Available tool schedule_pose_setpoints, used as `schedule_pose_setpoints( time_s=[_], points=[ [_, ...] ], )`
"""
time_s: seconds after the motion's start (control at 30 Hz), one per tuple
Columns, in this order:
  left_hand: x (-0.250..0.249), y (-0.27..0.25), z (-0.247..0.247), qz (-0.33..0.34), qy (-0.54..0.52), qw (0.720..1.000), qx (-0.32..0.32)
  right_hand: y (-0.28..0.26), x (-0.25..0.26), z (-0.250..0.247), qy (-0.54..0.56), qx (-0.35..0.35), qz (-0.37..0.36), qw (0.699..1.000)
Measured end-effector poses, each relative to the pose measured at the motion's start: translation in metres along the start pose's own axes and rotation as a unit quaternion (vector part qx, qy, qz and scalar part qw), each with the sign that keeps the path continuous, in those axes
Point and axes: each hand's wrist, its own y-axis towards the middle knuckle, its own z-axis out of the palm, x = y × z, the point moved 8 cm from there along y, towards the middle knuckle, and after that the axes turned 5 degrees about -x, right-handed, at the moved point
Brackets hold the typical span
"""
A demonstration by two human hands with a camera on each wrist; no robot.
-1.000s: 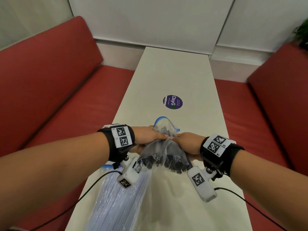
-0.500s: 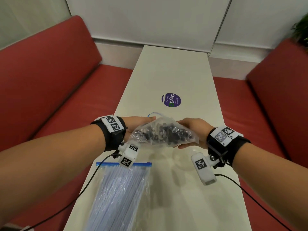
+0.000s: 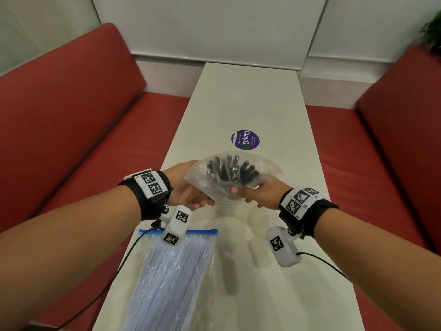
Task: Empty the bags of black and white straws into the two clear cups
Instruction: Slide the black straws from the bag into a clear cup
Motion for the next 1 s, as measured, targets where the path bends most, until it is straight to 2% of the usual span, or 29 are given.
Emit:
schedule_pose_setpoints(
  time_s=[0.03,0.1,0.17,0.23,0.33,0.43,0.63,0.83,0.93,1.0],
  points=[
    [0.006,0.005,-0.008,-0.010,0.037,0.999,-0.016,0.001,-0.003,-0.002,-0.003,-0.014,0.017,1.000],
    [0.012,0.013,-0.031,-0.006,0.139,0.985,-0.102,0.003,-0.004,-0.004,0.008,-0.021,0.026,0.999],
    [0.006,0.015,-0.039,0.058,0.285,0.947,-0.136,0.002,0.001,-0.005,-0.002,-0.017,0.011,1.000],
    [-0.003,0.016,-0.027,0.163,0.386,0.900,-0.118,0.002,0.004,-0.005,-0.027,-0.014,0.007,1.000],
    [-0.019,0.010,-0.011,0.282,0.333,0.893,-0.111,0.004,0.007,-0.001,-0.050,-0.001,0.006,0.999],
    [-0.037,0.011,0.001,0.344,0.302,0.880,-0.123,0.008,0.009,-0.006,-0.056,-0.023,0.006,0.998],
    [-0.065,-0.002,-0.003,0.352,0.286,0.874,-0.177,0.007,0.012,-0.023,-0.056,-0.069,0.016,0.996],
    [-0.082,-0.017,-0.017,0.346,0.305,0.863,-0.205,0.006,0.022,-0.047,-0.085,-0.132,-0.015,0.987],
    [-0.096,-0.035,-0.019,0.352,0.272,0.867,-0.224,0.001,0.032,-0.054,-0.065,-0.145,-0.033,0.987],
    [-0.110,-0.056,-0.023,0.374,0.238,0.858,-0.260,-0.010,0.048,-0.063,-0.045,-0.175,-0.062,0.982]
  ],
)
